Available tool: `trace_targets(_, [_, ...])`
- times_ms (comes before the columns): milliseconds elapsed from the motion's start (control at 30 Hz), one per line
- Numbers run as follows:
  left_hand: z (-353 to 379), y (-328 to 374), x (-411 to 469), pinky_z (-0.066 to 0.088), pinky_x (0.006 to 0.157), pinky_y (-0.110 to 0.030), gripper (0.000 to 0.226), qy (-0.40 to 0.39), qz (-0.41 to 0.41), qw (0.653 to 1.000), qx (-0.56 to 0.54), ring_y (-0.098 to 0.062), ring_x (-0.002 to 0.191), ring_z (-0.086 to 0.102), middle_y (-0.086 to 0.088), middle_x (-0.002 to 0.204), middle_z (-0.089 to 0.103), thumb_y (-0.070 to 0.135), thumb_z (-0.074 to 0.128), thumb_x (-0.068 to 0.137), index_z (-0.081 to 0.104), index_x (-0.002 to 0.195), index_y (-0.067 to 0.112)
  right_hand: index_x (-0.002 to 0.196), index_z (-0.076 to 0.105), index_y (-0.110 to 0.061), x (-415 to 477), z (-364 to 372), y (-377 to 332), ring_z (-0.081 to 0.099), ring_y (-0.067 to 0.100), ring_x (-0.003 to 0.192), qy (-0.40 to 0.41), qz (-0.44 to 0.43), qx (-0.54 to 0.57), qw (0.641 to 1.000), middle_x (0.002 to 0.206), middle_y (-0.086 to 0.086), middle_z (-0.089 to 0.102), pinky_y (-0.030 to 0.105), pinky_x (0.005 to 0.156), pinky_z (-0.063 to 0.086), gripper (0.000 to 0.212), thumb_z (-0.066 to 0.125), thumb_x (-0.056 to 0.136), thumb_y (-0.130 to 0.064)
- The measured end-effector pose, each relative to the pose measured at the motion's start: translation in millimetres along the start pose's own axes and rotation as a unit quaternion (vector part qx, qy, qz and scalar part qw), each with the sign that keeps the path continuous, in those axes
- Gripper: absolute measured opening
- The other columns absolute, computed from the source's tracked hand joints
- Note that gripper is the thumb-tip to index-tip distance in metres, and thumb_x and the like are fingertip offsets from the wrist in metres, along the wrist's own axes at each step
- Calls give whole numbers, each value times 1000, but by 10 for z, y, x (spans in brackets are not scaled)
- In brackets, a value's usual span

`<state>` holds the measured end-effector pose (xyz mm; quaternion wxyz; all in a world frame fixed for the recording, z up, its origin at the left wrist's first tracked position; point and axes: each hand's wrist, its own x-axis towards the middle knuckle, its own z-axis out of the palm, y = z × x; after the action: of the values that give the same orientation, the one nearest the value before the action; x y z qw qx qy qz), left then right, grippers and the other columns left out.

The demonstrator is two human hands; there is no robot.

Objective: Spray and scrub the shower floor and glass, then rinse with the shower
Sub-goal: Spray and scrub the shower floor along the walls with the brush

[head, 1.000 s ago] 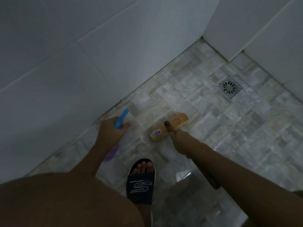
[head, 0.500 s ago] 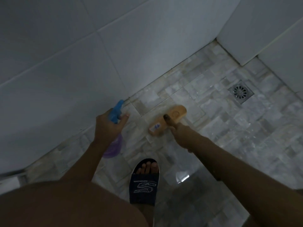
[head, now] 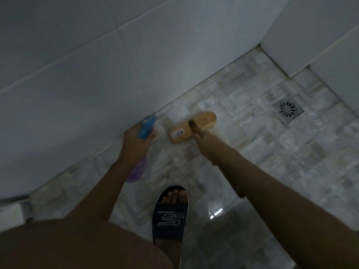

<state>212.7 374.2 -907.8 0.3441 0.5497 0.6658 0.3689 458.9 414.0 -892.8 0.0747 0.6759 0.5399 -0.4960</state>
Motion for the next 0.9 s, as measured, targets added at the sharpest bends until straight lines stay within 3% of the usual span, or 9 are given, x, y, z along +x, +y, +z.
trace_targets(67, [99,35,-19,53,68,-29,22,-16,16,1000,-8,-10,71,63,-8,77,69,24,77,89,75,105,10,136,46,-16,-312,47,426,60,25,84,-7,20,-17,1000,115,12,59,33,53,52,52,29,105,-53])
trace_targets(133, [205,96,-22,47,53,-30,29,1,42,999,-3,-6,56,52,-4,60,59,32,78,87,74,81,3,129,48,-12,-450,71,644,61,27,88,-7,33,-11,999,112,12,60,35,56,53,52,29,104,-53])
trace_targets(233, [372,189,19,40,38,-35,54,21,77,996,46,-11,41,43,-3,46,47,45,75,87,54,52,10,131,48,-14,-274,-21,466,60,30,88,25,41,40,998,118,16,59,36,53,53,51,29,105,-53])
trace_targets(400, [575,264,133,48,45,-42,52,-15,70,997,38,-26,49,62,-12,56,63,54,73,87,72,69,5,140,46,-8,27,-296,223,60,29,78,46,45,42,997,116,20,58,34,50,50,53,26,107,-46])
trace_targets(567, [694,495,442,52,57,-41,43,-20,41,999,4,-21,58,58,-13,66,65,46,70,91,70,82,3,137,46,-15,-662,-260,994,61,29,83,38,119,81,989,114,15,59,34,47,52,55,28,104,-56])
trace_targets(667, [774,577,661,49,54,-39,38,-17,65,998,-7,-15,55,52,-5,59,60,41,74,89,70,77,5,131,49,-13,-894,-339,1367,61,24,74,41,161,80,983,97,9,60,32,47,51,53,30,104,-54])
trace_targets(767, [861,535,739,46,46,-36,45,-11,105,994,26,-13,49,47,-1,52,53,43,79,85,62,61,8,133,47,-16,-704,-513,1271,60,26,72,35,139,58,988,105,15,60,30,44,48,49,28,105,-52])
trace_targets(867, [913,464,753,47,45,-38,52,-17,122,991,59,-25,47,55,-6,53,57,51,76,85,61,61,8,137,47,-9,-91,-756,853,61,30,68,65,84,29,994,108,16,61,28,41,49,53,25,107,-47])
trace_targets(900, [913,451,755,46,45,-37,50,-14,128,990,60,-25,47,54,-6,53,56,50,75,87,60,62,8,139,46,-7,146,-847,664,63,34,74,74,63,19,995,117,19,60,32,48,54,53,24,108,-43])
